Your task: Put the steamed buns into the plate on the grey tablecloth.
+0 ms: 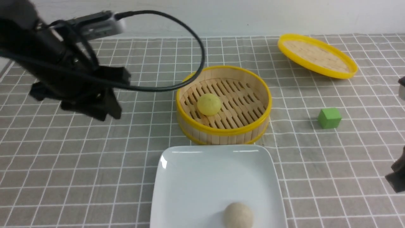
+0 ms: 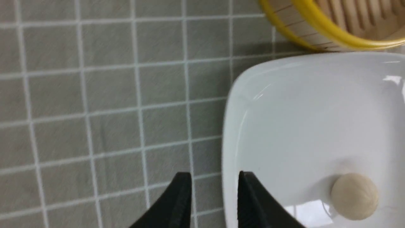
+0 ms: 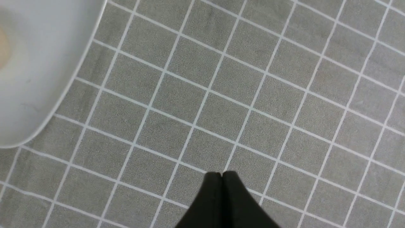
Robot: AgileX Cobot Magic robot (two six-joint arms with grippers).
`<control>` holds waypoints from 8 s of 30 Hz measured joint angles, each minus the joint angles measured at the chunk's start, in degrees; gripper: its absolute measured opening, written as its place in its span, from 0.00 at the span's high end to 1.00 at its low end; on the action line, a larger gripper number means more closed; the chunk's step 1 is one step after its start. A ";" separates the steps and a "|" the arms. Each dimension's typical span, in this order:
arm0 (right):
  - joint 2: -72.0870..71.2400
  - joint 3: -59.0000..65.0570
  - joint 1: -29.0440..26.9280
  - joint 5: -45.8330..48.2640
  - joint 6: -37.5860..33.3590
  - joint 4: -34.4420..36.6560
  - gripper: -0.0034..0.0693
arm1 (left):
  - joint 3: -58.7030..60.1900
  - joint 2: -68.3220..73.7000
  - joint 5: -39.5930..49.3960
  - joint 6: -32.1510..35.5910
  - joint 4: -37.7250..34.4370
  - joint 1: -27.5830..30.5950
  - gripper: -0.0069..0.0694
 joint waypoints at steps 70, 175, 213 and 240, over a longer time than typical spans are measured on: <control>-1.56 2.77 0.00 -4.99 0.00 3.22 0.92 | 11.25 5.86 -10.73 -3.52 3.64 -19.29 0.87; -61.54 54.14 -24.70 -40.81 10.25 3.45 0.82 | 28.25 -47.97 -13.83 -19.86 26.03 -19.29 0.91; -61.54 54.14 -24.70 -40.81 10.30 3.45 0.76 | 68.61 -72.29 -54.88 -22.49 28.41 -9.45 0.87; -61.54 54.14 -24.70 -40.81 10.30 3.40 0.72 | 84.74 -92.02 -43.45 -10.71 25.39 8.13 0.84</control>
